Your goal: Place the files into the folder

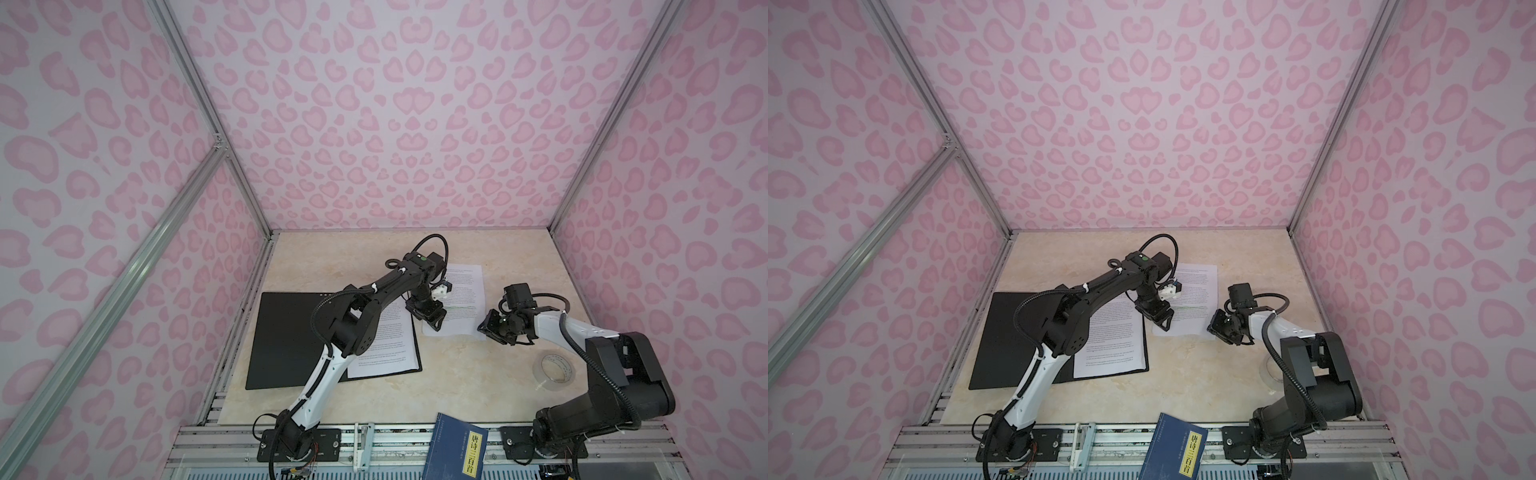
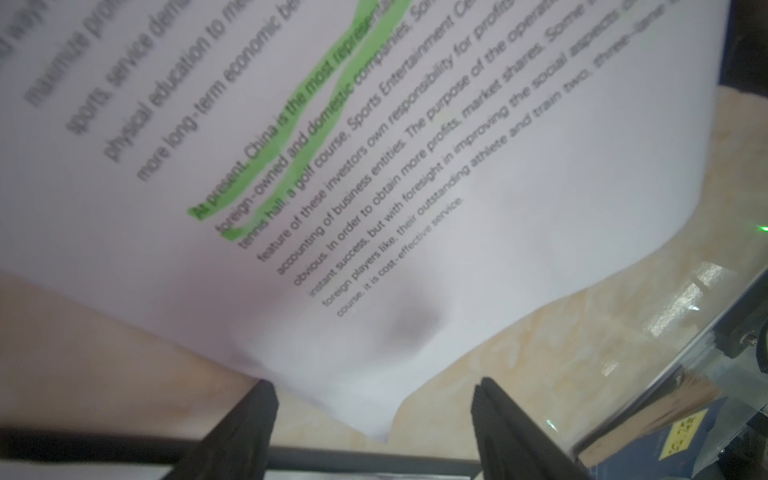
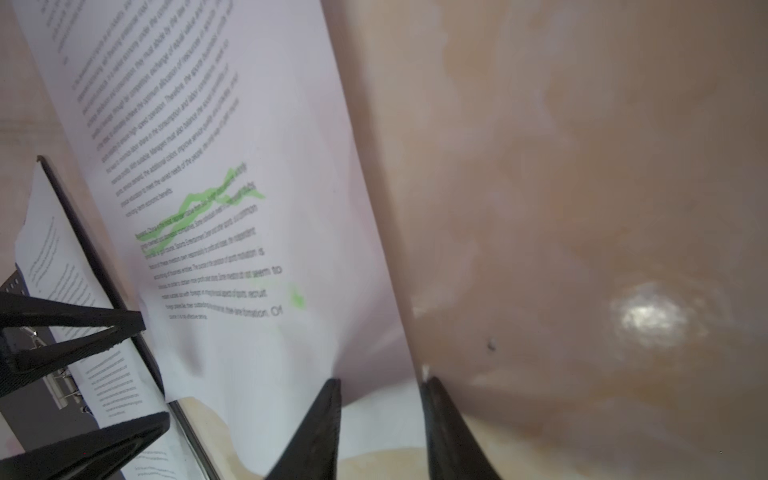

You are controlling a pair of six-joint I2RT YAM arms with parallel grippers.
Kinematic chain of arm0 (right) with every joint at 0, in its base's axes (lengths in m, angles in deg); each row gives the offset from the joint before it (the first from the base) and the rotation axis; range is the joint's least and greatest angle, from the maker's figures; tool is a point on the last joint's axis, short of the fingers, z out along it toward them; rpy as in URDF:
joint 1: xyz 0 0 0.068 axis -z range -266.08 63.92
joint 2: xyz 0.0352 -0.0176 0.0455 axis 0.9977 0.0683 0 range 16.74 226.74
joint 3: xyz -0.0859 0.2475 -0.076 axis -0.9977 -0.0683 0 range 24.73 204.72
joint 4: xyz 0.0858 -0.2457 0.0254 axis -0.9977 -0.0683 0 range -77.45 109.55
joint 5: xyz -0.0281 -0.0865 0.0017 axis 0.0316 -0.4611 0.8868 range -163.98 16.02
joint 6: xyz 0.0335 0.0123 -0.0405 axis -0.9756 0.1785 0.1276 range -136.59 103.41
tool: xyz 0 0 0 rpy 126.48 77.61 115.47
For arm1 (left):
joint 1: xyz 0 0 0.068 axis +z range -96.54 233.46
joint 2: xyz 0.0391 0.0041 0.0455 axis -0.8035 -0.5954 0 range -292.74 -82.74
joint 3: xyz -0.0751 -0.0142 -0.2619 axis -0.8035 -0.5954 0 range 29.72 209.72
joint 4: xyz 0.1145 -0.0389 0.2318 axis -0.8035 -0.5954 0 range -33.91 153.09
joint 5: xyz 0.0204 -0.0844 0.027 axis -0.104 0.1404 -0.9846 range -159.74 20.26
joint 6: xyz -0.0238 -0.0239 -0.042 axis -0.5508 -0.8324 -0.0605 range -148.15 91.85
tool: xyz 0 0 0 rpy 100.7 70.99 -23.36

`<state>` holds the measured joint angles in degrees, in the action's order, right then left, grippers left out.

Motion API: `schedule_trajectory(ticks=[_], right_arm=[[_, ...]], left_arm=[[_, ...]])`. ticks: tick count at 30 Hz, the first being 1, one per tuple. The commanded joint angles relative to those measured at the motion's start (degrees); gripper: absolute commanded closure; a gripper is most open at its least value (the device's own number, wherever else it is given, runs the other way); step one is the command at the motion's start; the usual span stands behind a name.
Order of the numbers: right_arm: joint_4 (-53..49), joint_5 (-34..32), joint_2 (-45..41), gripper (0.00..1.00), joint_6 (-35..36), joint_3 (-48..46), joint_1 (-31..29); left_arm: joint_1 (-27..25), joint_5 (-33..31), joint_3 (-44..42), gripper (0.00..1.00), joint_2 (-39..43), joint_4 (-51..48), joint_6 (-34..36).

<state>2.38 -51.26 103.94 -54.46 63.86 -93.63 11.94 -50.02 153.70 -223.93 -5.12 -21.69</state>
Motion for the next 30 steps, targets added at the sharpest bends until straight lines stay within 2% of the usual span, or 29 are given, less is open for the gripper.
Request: schedule_trajectory(ticks=[1,6,12,25,30], right_arm=[[-5.9,-1.4,0.1,0.64,-0.5,-1.9,0.5],[-4.5,1.2,-1.3,0.64,-0.8,-3.7,2.3],[-1.4,4.6,-1.4,0.60,-2.3,-5.1,3.1],[-7.5,2.0,-4.2,0.55,0.8,-1.9,2.9],[-13.7,-3.7,-5.4,0.55,2.2,0.1,2.9]], left_arm=[[-0.1,1.5,0.2,0.22,-0.9,-1.0,0.1],[-0.1,1.4,0.4,0.22,-1.1,-1.0,0.0],[-0.1,3.4,0.9,0.22,-1.3,-1.5,0.0],[-0.1,7.7,1.5,0.23,-1.7,-3.1,1.2],[-0.1,8.4,1.1,0.23,-1.4,-3.3,1.1]])
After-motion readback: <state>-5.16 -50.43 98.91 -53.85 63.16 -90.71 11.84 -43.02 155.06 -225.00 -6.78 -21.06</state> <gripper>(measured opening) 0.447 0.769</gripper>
